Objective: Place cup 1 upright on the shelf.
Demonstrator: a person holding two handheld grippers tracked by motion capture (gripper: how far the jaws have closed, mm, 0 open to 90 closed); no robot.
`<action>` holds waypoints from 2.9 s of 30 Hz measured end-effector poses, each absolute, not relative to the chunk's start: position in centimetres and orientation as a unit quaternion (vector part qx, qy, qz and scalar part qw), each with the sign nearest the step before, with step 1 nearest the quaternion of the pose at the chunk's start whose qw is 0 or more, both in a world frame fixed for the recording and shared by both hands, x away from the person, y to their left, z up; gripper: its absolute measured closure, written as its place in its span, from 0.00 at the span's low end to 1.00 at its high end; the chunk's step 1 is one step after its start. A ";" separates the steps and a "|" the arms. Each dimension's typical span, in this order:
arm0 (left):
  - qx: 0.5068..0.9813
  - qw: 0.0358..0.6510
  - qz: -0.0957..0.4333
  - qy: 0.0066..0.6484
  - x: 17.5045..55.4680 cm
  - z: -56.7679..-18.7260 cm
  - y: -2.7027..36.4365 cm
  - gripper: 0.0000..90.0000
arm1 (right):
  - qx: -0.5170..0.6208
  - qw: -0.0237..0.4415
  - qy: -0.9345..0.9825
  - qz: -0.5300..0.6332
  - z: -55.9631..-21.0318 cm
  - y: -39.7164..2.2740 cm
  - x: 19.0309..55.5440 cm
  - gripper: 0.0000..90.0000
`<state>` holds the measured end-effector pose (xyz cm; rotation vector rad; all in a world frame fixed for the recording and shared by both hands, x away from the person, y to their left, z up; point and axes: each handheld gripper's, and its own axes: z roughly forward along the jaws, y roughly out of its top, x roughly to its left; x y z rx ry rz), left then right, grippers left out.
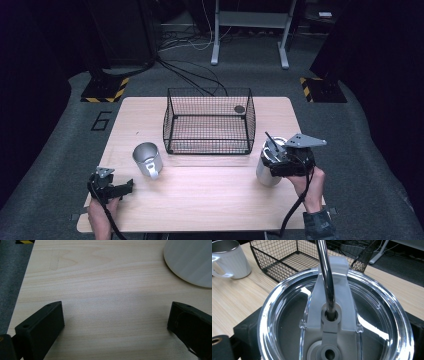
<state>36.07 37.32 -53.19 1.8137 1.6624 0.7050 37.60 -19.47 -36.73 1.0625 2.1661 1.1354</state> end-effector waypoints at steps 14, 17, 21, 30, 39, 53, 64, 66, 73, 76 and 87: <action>0.679 0.287 0.264 0.622 36.1 -53.2 37.3 0.00 | 0.357 0.227 0.801 0.424 -35.8 -17.4 38.4 0.04; 0.679 0.287 0.264 0.622 36.1 -53.2 37.3 0.00 | 0.349 0.223 0.805 0.425 -35.6 -17.0 38.7 0.04; 0.679 0.287 0.264 0.622 36.1 -53.2 37.3 0.00 | 0.341 0.221 0.808 0.427 -35.4 -16.3 38.9 0.04; 0.679 0.287 0.264 0.622 36.1 -53.2 37.3 0.00 | 0.327 0.213 0.814 0.431 -34.7 -14.9 39.5 0.04; 0.679 0.287 0.264 0.622 36.1 -53.2 37.3 0.00 | 0.317 0.208 0.818 0.433 -34.3 -13.8 40.1 0.04; 0.679 0.287 0.264 0.622 36.1 -53.2 37.3 0.00 | 0.300 0.208 0.820 0.440 -33.1 -12.3 41.1 0.04; 0.679 0.287 0.264 0.622 36.1 -53.2 37.3 0.00 | 0.284 0.207 0.822 0.449 -32.0 -11.2 42.0 0.04; 0.679 0.287 0.264 0.622 36.1 -53.2 37.3 0.00 | 0.281 0.207 0.822 0.449 -31.7 -10.9 42.2 0.04; 0.679 0.287 0.264 0.622 36.1 -53.2 37.3 0.00 | 0.275 0.207 0.823 0.452 -31.1 -10.2 42.5 0.04; 0.679 0.287 0.264 0.622 36.1 -53.2 37.3 0.00 | 0.273 0.207 0.823 0.453 -30.9 -10.0 42.7 0.04; 0.679 0.287 0.264 0.622 36.1 -53.2 37.3 0.00 | 0.267 0.210 0.822 0.457 -30.0 -9.6 43.6 0.04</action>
